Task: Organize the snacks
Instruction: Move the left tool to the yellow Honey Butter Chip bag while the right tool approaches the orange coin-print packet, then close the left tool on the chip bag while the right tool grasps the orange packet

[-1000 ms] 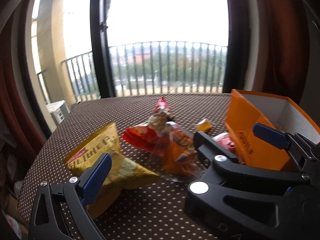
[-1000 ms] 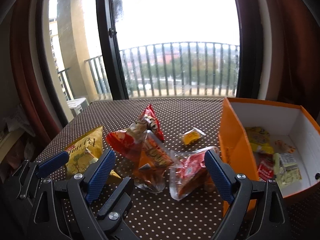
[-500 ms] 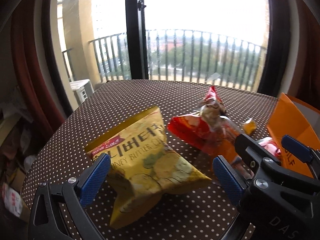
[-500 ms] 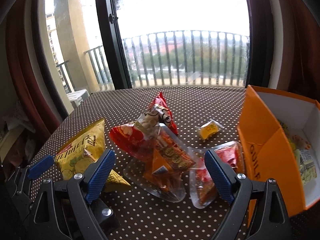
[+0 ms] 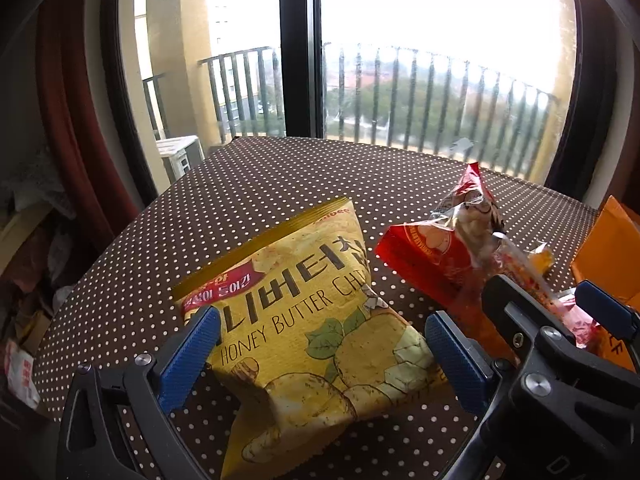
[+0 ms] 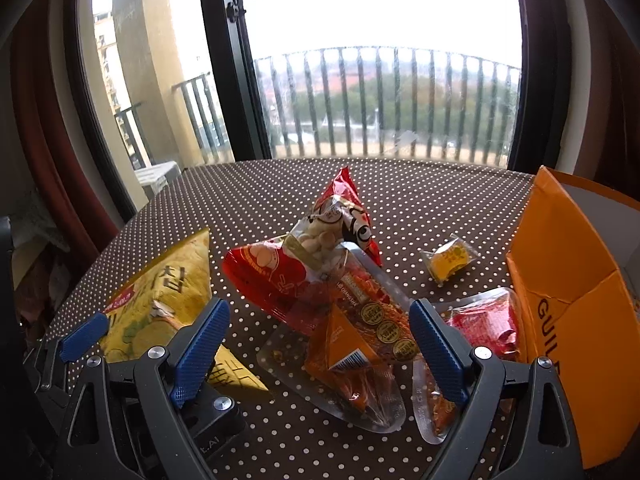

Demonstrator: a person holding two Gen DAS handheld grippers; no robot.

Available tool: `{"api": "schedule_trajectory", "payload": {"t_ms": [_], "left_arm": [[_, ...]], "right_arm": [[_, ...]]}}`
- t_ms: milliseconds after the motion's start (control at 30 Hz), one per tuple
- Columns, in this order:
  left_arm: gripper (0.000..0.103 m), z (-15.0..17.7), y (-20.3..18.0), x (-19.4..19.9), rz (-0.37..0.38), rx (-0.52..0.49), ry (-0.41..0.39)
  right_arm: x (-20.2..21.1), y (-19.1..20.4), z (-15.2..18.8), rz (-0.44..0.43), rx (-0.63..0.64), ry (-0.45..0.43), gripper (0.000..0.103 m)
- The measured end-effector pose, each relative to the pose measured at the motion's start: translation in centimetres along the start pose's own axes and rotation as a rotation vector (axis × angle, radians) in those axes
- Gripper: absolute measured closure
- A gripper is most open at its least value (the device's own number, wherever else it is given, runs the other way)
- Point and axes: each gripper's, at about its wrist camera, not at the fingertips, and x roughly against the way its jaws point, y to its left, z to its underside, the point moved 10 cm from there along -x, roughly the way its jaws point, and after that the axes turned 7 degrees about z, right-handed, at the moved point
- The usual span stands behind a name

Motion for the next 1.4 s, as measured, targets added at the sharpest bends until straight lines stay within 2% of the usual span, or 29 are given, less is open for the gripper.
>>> {"api": "schedule_trajectory", "payload": {"t_ms": [433, 700, 933, 1000, 1067, 1133, 1167, 1200, 1233, 1267, 1400], "left_arm": [[0.002, 0.9, -0.2, -2.6, -0.048, -0.026, 0.054], [0.018, 1.2, -1.3, -2.5, -0.075, -0.078, 0.038], [0.027, 1.4, -1.3, -1.6, -0.086, -0.126, 0.017], [0.029, 1.5, -1.2, -1.6, -0.091, -0.140, 0.015], [0.031, 1.7, -1.3, -1.6, -0.104, -0.167, 0.014], [0.033, 2.0, -1.4, -1.2, -0.097, -0.184, 0.008], [0.033, 2.0, -1.4, -1.0, -0.089, -0.185, 0.006], [0.034, 2.0, -1.3, -0.9, -0.086, -0.190, 0.004], [0.034, 2.0, -1.3, -0.8, -0.083, -0.194, 0.004], [0.035, 2.0, -1.2, -0.6, -0.079, -0.197, 0.003], [0.037, 2.1, -1.1, 0.2, -0.039, -0.184, -0.003]], "right_arm": [[-3.3, -0.7, 1.4, 0.045, 0.002, 0.095, 0.010], [-4.3, -1.6, 1.8, 0.083, 0.008, 0.095, 0.005], [-4.2, -2.6, 2.2, 0.118, -0.023, 0.116, 0.004], [-4.6, -2.9, 2.5, 0.109, -0.039, 0.136, 0.002], [-5.2, -2.7, 3.3, 0.054, -0.078, 0.185, 0.003], [-5.9, -2.7, 4.3, 0.007, -0.122, 0.246, 0.006], [-5.7, -2.6, 4.2, 0.029, -0.095, 0.229, 0.021], [-5.4, -1.9, 4.2, -0.010, -0.085, 0.219, 0.031], [-5.1, -1.6, 4.3, -0.021, -0.086, 0.226, 0.036], [-4.9, -1.2, 4.3, -0.038, -0.081, 0.227, 0.047], [-3.7, -0.7, 4.4, -0.054, -0.051, 0.198, 0.055]]}}
